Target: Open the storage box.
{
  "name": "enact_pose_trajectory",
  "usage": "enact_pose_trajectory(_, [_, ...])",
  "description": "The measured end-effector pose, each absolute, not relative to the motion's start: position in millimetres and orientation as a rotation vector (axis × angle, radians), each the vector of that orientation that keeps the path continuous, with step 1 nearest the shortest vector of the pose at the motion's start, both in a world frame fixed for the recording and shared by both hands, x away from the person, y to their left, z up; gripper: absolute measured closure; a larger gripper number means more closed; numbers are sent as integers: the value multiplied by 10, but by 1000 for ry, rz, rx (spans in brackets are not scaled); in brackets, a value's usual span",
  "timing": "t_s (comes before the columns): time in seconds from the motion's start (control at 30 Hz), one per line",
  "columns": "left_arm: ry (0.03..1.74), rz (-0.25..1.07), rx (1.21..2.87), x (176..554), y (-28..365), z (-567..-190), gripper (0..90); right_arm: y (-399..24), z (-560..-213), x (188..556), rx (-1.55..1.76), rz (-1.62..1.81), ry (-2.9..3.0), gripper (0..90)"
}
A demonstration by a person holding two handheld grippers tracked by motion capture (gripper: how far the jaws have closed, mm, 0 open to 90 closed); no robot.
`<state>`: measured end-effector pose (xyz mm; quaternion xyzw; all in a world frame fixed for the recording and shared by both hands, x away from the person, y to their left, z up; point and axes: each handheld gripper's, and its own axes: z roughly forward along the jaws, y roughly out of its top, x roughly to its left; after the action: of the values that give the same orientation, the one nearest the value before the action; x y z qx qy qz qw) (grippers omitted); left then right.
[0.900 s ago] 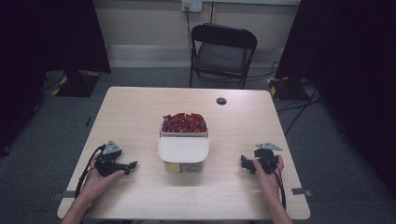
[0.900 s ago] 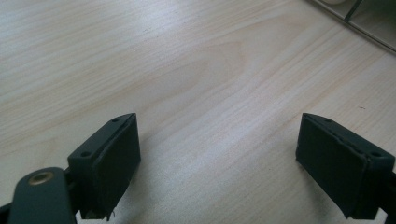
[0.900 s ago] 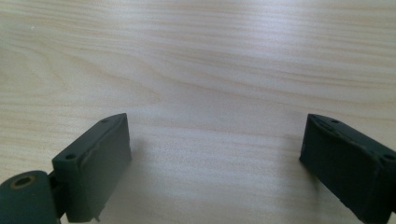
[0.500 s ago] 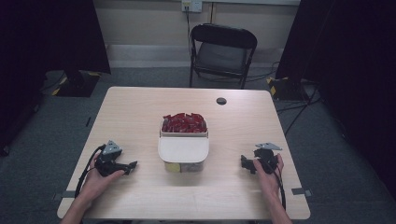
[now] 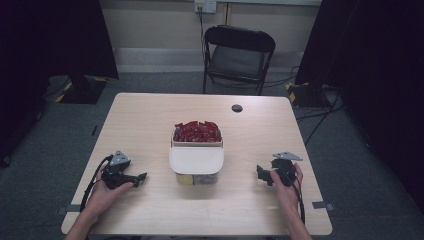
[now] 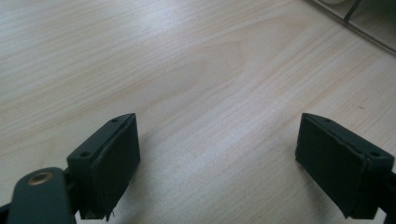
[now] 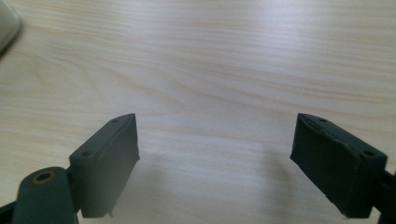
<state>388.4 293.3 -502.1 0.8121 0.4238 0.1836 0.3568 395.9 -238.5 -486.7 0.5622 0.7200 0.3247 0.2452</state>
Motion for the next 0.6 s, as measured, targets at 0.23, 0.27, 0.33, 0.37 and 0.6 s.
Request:
enact_pose_trajectory(0.23, [1094, 474, 2097, 3884, 2933, -5021, 133, -2291, -4798, 3922, 1500, 930, 2000, 143])
enact_pose_trajectory(0.27, [1095, 474, 2094, 3884, 2932, -5022, 133, -2284, -4789, 3918, 1499, 938, 2005, 143])
enact_pose_trajectory(0.33, [1094, 474, 2096, 3884, 2933, -5022, 133, -2268, -4768, 3909, 1489, 950, 2005, 144])
enact_pose_trajectory(0.37, [1094, 474, 2096, 3884, 2933, -5021, 133, -2260, -4757, 3903, 1488, 957, 2005, 145])
enact_pose_trajectory(0.6, [1095, 474, 2095, 3884, 2932, -5022, 133, -2202, -4689, 3848, 1470, 1034, 2037, 146])
